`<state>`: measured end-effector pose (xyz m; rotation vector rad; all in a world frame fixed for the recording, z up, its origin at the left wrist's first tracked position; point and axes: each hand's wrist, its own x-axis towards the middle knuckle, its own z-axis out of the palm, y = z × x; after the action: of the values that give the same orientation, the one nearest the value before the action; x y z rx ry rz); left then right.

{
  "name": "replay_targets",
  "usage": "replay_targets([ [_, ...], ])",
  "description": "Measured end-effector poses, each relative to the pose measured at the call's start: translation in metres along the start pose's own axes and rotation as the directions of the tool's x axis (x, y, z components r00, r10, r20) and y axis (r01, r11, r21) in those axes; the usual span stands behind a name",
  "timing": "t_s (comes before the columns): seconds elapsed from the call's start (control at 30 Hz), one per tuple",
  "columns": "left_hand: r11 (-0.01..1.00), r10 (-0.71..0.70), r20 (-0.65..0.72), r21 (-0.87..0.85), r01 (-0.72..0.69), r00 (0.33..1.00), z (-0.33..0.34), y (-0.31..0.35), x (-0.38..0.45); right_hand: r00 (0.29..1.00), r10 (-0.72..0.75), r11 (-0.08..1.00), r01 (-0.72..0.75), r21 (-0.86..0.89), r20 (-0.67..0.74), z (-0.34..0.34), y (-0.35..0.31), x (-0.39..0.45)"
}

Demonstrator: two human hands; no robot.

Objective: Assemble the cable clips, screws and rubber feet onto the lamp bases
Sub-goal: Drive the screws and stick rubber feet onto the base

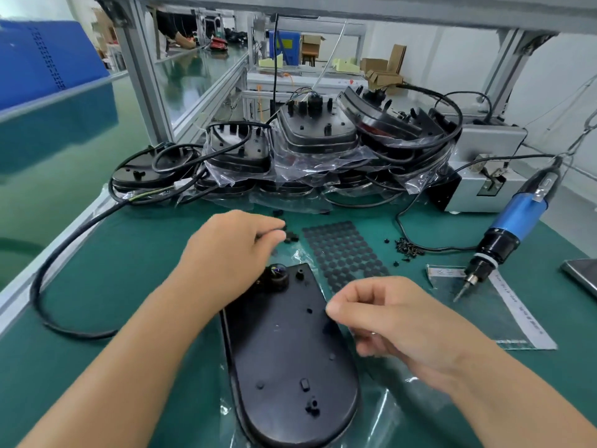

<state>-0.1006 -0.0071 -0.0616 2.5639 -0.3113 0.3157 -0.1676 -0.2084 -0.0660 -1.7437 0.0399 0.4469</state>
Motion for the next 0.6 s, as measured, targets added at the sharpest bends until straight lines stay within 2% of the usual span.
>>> replay_targets([
  [0.1, 0.993, -0.081, -0.111, -0.092, 0.071, 0.991, -0.001, -0.014, -0.007, 0.996, -0.04, 0.994, 0.032, -0.106, -0.075, 0.015, -0.001, 0.007],
  [0.17, 0.986, -0.11, -0.129, -0.139, 0.092, 0.986, 0.003, -0.017, -0.01, 0.99, -0.059, 0.989, 0.041, -0.14, -0.129, 0.019, -0.004, 0.011],
  [0.33, 0.979, -0.139, -0.043, -0.159, 0.131, 0.989, 0.011, -0.02, -0.013, 0.984, -0.063, 0.982, 0.031, -0.187, -0.169, 0.024, -0.009, 0.013],
  [0.6, 0.979, -0.131, -0.037, -0.161, 0.124, 0.991, 0.009, -0.02, -0.015, 0.974, -0.095, 0.968, 0.042, -0.247, -0.207, 0.026, -0.006, 0.012],
])
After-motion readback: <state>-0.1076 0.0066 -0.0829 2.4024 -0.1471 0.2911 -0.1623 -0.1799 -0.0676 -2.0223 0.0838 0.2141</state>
